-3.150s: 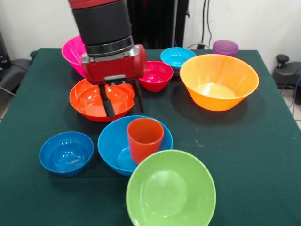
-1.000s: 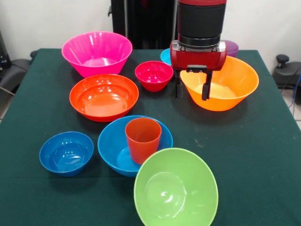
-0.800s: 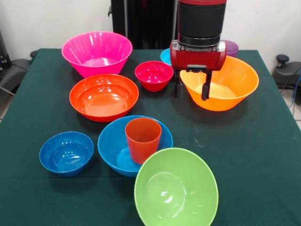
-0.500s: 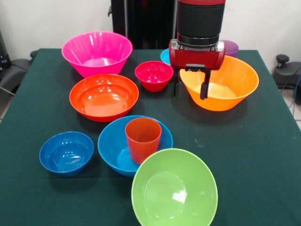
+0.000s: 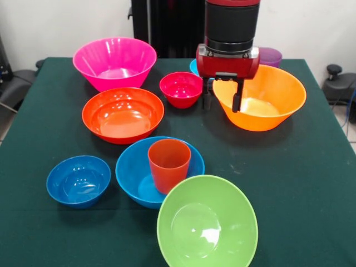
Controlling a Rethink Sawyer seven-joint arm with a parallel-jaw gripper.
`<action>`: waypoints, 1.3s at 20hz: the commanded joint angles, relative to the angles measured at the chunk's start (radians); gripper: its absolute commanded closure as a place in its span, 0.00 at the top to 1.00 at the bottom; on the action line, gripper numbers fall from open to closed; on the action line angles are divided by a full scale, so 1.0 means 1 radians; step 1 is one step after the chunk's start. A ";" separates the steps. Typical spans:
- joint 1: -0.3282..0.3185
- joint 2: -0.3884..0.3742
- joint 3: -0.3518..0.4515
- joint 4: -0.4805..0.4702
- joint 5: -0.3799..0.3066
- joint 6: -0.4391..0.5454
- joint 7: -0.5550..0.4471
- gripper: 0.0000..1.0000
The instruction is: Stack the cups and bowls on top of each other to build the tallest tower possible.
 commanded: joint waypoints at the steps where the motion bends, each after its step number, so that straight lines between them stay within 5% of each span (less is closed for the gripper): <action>1: -0.053 0.026 0.020 0.132 -0.020 -0.109 0.075 1.00; 26: -0.132 0.151 0.035 0.082 -0.081 -0.191 -0.008 1.00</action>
